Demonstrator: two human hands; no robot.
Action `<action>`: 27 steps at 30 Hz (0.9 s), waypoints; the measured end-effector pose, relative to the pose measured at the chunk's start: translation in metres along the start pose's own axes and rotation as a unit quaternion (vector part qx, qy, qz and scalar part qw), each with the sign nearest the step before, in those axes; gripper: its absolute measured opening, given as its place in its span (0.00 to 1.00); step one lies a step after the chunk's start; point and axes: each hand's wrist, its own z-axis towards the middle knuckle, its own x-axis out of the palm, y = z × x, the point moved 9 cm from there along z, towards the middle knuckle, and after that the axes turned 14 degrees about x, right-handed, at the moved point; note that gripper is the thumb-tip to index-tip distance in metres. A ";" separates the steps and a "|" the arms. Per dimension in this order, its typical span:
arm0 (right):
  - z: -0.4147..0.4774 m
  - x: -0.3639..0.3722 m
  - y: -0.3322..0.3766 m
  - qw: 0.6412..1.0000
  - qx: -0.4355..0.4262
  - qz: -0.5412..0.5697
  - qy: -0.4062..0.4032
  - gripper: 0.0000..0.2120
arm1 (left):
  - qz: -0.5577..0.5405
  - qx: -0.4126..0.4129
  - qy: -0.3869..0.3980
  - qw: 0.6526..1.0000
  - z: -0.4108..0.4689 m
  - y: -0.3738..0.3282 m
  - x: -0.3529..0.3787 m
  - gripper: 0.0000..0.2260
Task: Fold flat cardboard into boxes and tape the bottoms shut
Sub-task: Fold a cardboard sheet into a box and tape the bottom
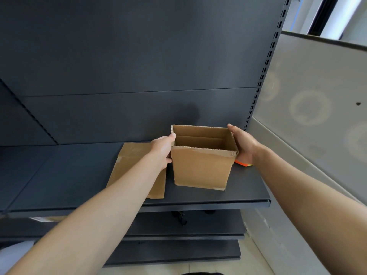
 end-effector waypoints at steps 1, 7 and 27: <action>0.001 -0.001 -0.001 1.000 0.004 0.000 -0.004 0.26 | 0.004 -0.001 -0.004 1.000 0.000 -0.001 0.001 0.18; 0.005 -0.010 -0.003 0.998 -0.007 0.046 -0.046 0.18 | 0.011 0.013 -0.007 1.000 0.000 0.000 0.006 0.20; 0.003 -0.011 -0.005 0.996 -0.003 0.056 -0.065 0.18 | -0.079 -0.028 -0.025 0.996 0.004 0.015 0.004 0.18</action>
